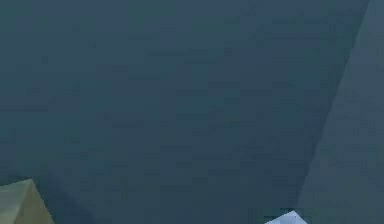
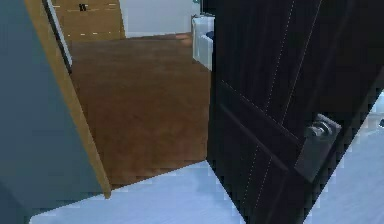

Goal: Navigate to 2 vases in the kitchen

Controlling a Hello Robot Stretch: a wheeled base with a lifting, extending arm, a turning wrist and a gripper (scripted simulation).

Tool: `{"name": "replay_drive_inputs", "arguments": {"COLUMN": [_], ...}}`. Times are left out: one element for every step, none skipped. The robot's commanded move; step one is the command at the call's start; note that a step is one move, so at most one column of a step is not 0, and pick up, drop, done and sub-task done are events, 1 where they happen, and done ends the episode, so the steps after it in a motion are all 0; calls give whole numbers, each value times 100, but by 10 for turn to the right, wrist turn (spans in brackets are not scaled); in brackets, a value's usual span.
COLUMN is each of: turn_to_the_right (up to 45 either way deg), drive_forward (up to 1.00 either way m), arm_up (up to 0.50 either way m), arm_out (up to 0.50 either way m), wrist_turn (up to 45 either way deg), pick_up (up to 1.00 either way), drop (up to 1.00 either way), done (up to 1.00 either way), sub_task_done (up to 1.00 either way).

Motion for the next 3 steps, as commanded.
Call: {"name": "replay_drive_inputs", "arguments": {"turn_to_the_right": [450, 210, 0], "drive_forward": [0, 0, 10], "arm_up": [0, 0, 0], "arm_out": [0, 0, 0], "wrist_turn": [0, 0, 0], "pick_up": [0, 0, 0], "drop": [0, 0, 0], "done": [0, 0, 0], "sub_task_done": [0, 0, 0]}}
